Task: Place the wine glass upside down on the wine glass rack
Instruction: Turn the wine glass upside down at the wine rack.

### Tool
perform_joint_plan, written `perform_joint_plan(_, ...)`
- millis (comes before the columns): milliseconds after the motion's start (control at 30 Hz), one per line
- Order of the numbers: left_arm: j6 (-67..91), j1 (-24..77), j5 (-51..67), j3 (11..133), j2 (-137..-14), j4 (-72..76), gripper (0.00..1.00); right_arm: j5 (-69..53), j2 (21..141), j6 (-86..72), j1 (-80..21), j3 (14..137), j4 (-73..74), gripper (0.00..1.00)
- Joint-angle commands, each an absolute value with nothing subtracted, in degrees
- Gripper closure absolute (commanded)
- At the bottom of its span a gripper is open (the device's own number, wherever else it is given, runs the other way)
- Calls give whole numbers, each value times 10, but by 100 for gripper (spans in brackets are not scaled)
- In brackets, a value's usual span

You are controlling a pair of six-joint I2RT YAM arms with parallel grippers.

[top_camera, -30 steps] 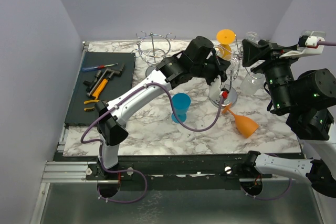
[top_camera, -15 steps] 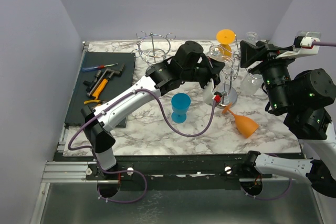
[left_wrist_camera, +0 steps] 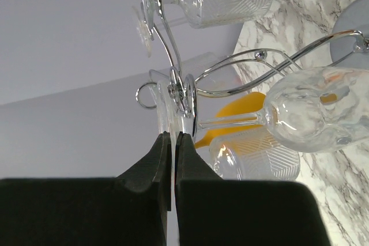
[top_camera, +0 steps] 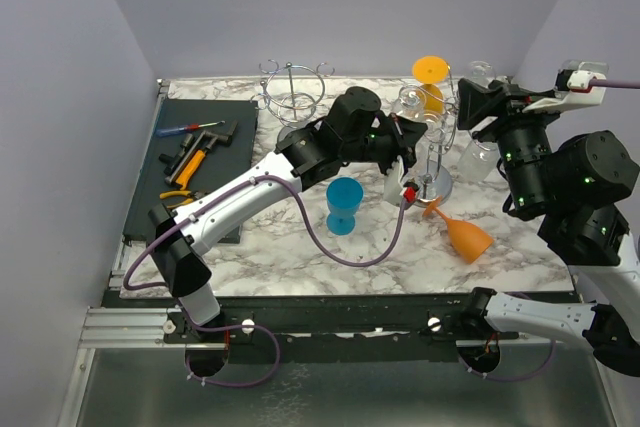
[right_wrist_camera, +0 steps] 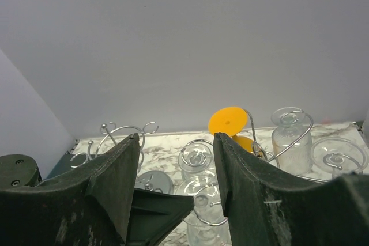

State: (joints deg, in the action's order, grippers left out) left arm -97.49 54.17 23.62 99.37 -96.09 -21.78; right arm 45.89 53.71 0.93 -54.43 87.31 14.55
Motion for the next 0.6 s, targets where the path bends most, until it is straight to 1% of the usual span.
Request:
perform_joint_plan(0, -971, 546, 256, 991, -934, -162, 100, 480, 536, 17, -549, 862, 146, 41)
perform_joint_plan(367, -961, 561, 280, 972, -918, -156, 100, 491, 531, 22, -548, 854, 141, 41)
perform_joint_plan(567, -963, 568, 275, 962, -919, -155, 100, 492, 528, 24, -549, 850, 140, 41)
